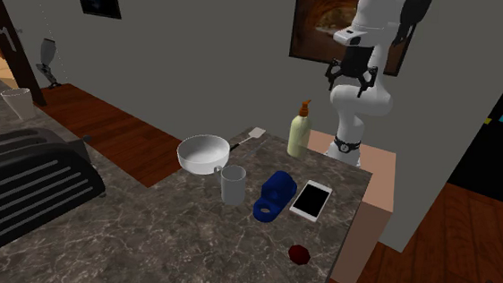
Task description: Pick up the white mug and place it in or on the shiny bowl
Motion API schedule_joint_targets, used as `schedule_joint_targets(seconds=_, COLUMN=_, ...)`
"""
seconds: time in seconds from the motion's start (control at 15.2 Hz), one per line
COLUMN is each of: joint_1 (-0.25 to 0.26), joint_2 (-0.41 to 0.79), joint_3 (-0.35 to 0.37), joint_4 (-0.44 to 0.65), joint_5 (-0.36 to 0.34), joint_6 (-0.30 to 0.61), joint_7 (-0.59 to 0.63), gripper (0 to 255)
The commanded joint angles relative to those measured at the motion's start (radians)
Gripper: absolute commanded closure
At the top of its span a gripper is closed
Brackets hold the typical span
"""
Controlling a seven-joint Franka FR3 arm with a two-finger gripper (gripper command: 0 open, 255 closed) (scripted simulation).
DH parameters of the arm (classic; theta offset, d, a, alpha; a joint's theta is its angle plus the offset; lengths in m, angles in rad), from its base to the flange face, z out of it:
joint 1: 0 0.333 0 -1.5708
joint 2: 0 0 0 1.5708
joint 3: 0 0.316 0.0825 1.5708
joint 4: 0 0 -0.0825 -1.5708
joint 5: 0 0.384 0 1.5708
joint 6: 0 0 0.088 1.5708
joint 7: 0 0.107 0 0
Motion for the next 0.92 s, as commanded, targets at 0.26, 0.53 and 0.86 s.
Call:
schedule_joint_targets(seconds=0.26, joint_1=-0.007, joint_2=0.128, joint_3=-0.048, joint_4=0.021, joint_5=-0.025, joint_6=0.104, joint_7=-0.039, gripper=0)
schedule_joint_targets(seconds=0.53, joint_1=-0.012, joint_2=0.267, joint_3=-0.093, joint_4=0.064, joint_5=-0.039, joint_6=0.198, joint_7=-0.08, gripper=0)
schedule_joint_targets(seconds=0.86, joint_1=-0.015, joint_2=0.453, joint_3=-0.144, joint_4=0.147, joint_5=-0.037, joint_6=0.296, joint_7=-0.135, gripper=0)
